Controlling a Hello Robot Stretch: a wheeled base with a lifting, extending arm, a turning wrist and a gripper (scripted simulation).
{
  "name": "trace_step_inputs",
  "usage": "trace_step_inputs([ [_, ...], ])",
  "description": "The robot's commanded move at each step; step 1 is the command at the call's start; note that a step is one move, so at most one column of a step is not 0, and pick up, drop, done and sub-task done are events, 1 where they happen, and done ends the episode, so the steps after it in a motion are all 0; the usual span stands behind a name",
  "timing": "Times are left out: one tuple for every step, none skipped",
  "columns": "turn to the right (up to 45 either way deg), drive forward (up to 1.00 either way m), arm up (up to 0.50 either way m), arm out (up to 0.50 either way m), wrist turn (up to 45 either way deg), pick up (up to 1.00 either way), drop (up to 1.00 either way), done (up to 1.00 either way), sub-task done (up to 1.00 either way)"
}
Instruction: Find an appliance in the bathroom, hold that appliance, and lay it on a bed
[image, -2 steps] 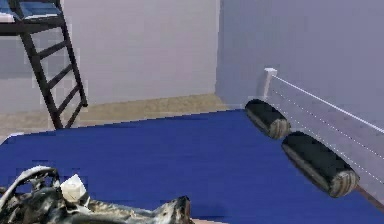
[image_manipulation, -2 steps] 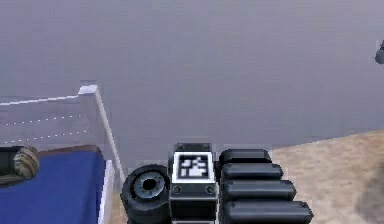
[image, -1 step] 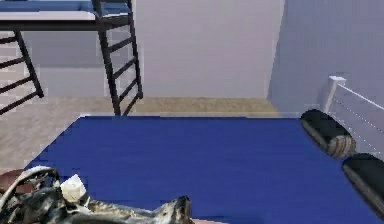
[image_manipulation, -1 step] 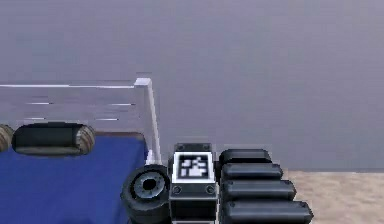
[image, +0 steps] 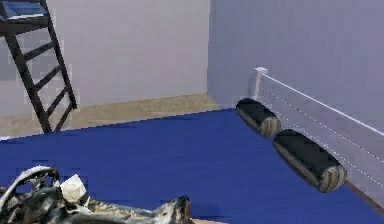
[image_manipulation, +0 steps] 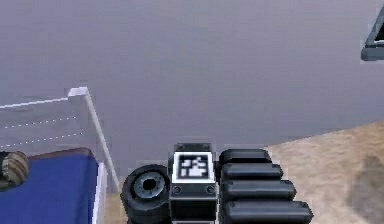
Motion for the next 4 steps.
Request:
trace_step_inputs([
  [-27.0,0.0,0.0,0.0,0.0,0.0,0.0,0.0,0.0],
  [30.0,0.0,0.0,0.0,0.0,0.0,0.0,0.0,0.0],
  [45.0,0.0,0.0,0.0,0.0,0.0,0.0,0.0,0.0],
  [18.0,0.0,0.0,0.0,0.0,0.0,0.0,0.0,0.0],
])
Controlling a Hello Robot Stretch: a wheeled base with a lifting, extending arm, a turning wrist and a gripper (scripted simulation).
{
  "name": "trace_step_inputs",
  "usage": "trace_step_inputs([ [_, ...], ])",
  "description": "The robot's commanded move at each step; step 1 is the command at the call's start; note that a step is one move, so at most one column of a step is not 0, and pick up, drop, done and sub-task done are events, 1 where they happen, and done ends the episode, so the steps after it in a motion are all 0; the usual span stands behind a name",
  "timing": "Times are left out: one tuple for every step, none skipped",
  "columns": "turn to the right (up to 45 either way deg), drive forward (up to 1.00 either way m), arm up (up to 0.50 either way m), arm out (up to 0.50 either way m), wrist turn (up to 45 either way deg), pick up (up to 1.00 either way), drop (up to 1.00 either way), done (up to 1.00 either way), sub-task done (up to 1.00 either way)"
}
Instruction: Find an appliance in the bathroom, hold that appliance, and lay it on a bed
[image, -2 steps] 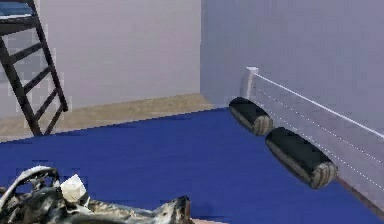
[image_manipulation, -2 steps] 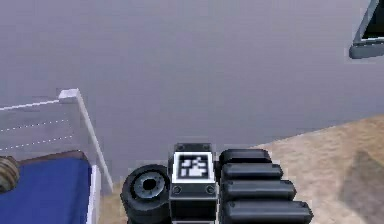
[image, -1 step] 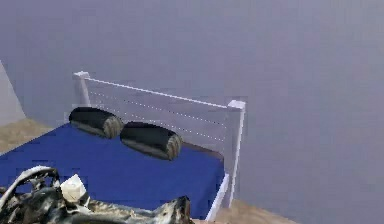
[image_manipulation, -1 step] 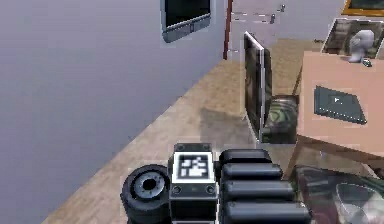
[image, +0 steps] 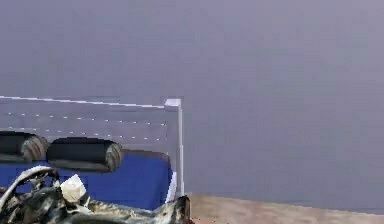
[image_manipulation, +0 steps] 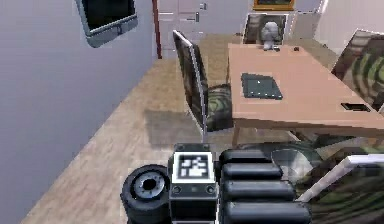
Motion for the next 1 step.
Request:
trace_step_inputs([
  [0.0,0.25,0.0,0.0,0.0,0.0,0.0,0.0,0.0],
])
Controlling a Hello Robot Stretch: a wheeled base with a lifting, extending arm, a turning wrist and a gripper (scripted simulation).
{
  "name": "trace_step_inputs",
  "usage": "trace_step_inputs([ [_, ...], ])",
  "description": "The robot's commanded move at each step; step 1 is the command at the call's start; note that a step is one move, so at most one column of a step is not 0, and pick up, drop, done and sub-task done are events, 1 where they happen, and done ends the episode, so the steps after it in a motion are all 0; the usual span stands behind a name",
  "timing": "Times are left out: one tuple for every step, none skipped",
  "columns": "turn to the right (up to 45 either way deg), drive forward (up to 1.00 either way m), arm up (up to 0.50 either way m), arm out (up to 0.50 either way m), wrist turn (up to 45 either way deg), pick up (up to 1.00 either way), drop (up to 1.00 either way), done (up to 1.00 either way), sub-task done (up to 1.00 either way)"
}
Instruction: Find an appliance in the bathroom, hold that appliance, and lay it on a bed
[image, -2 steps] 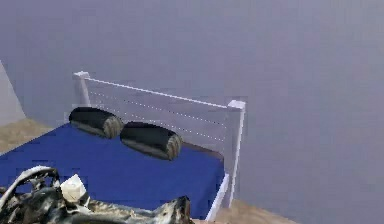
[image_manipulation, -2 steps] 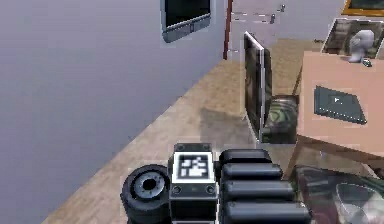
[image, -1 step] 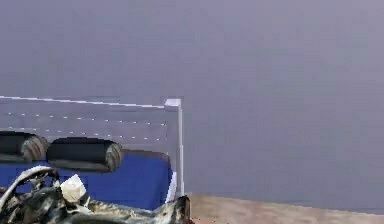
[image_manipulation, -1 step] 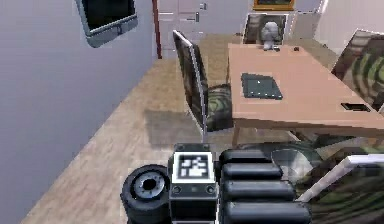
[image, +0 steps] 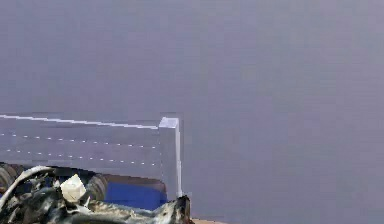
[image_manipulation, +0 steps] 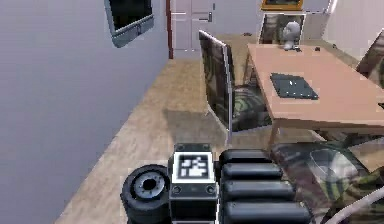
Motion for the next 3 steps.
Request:
trace_step_inputs([
  [-45.0,0.0,0.0,0.0,0.0,0.0,0.0,0.0,0.0],
  [-45.0,0.0,0.0,0.0,0.0,0.0,0.0,0.0,0.0],
  [-45.0,0.0,0.0,0.0,0.0,0.0,0.0,0.0,0.0],
])
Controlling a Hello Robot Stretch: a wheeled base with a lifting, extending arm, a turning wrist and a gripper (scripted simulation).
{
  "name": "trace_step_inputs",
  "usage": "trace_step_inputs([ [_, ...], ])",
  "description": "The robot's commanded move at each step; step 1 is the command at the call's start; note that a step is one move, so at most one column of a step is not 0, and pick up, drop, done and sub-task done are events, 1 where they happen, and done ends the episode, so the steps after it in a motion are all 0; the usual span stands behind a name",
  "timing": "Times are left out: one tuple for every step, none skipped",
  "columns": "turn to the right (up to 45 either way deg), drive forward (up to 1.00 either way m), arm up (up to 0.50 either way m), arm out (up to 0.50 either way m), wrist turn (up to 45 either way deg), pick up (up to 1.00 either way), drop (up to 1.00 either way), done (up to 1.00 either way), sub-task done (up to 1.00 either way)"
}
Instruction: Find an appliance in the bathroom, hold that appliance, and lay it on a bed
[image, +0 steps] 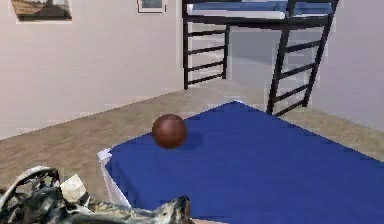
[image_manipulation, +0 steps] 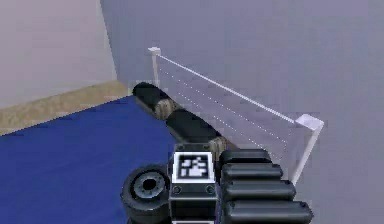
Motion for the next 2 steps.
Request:
trace_step_inputs([
  [-42.0,0.0,0.0,0.0,0.0,0.0,0.0,0.0,0.0],
  [0.0,0.0,0.0,0.48,0.0,0.0,0.0,0.0,0.0],
])
